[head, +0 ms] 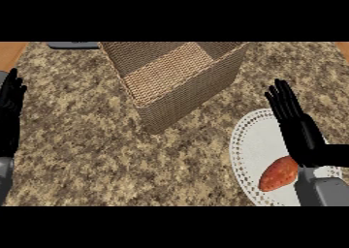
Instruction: Pick the sweet potato from the placemat and place it in the basket
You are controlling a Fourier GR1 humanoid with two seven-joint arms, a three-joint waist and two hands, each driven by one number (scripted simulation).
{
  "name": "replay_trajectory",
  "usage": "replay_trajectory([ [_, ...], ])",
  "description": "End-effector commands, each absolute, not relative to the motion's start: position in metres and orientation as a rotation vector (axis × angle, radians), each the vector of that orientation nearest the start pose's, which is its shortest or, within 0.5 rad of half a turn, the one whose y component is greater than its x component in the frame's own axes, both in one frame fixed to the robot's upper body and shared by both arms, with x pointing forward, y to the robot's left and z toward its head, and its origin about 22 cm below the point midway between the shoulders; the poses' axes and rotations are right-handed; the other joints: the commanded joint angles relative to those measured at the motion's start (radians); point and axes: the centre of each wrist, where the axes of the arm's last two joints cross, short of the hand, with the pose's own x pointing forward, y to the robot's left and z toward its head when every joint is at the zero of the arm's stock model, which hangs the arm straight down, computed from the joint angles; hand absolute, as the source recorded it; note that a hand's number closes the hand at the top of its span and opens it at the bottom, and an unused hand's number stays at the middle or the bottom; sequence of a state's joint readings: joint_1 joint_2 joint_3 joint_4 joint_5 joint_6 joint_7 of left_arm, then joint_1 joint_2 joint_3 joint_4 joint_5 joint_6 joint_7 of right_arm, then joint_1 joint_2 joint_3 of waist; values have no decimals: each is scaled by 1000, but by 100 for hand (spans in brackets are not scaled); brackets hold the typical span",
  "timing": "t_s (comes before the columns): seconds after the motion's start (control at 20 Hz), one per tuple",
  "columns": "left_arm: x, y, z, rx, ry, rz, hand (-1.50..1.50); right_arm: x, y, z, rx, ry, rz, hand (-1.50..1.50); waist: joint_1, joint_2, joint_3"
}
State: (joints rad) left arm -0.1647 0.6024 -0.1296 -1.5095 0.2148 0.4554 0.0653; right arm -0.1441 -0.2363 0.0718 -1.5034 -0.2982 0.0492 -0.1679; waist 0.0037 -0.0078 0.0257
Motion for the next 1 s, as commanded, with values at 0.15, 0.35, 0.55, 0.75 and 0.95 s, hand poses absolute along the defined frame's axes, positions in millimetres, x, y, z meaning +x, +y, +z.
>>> replay_trajectory([
  [0.15, 273, 315, 83, 453, -1726, -254, 0, 288, -258, 55, -19, -1727, -206, 150, -8, 5, -28],
  [0.35, 279, 292, 82, 318, -1729, -343, 0, 306, -212, 72, 169, -1724, -608, 150, -2, 9, -25],
  [0.55, 287, 289, 82, 298, -1728, -388, 0, 320, -160, 87, -224, -1775, -639, -150, 12, 11, -29],
  [0.75, 282, 293, 76, 313, -1716, -373, 0, 339, -183, 87, -579, -1703, -555, -150, 0, 4, -35],
  [0.95, 282, 287, 76, 324, -1710, -383, 0, 344, -240, 59, -825, -1470, -330, -150, -23, -3, -43],
])
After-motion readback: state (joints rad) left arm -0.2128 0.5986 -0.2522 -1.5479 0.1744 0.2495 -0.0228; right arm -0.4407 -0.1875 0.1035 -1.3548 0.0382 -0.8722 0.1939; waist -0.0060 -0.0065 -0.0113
